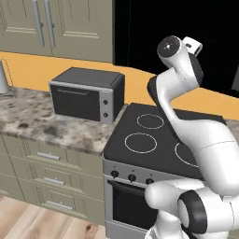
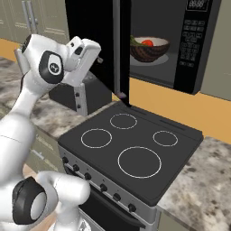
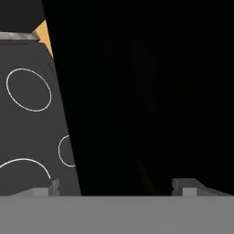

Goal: Place the bowl containing the squash and tomato in the microwave. Close the microwave door and press the start button to microwave the meal.

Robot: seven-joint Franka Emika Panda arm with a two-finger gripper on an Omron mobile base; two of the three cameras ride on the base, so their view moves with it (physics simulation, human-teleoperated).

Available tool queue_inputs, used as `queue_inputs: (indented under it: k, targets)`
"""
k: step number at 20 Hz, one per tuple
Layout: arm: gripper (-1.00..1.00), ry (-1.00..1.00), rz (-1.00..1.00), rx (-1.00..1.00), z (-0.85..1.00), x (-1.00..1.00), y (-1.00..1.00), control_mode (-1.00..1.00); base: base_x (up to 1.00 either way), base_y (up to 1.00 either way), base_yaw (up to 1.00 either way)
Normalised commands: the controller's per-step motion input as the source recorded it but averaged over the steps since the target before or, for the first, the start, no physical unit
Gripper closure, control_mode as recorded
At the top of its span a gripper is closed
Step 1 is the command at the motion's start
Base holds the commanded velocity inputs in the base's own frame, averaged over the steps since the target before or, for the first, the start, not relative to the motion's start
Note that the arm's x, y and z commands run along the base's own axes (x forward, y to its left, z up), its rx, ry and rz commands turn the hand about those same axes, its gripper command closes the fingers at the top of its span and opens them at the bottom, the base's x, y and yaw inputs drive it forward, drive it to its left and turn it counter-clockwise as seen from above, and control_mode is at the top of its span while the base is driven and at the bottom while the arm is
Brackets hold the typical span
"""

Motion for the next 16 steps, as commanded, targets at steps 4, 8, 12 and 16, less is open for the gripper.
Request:
queue_inputs:
  k: [4,8,12,16]
  targets:
    - [-1.0,-0.13,0.15,0.0,0.0,0.74,-0.66,-1.0,0.0,0.0,0.0]
    - [-1.0,-0.14,0.11,0.0,0.0,0.86,-0.59,-1.0,0.0,0.0,0.0]
    - [-1.0,-0.12,0.09,0.0,0.0,0.88,-0.6,-1.0,0.0,0.0,0.0]
    - [-1.0,-0.09,0.08,0.0,0.0,0.83,-0.65,-1.0,0.0,0.0,0.0]
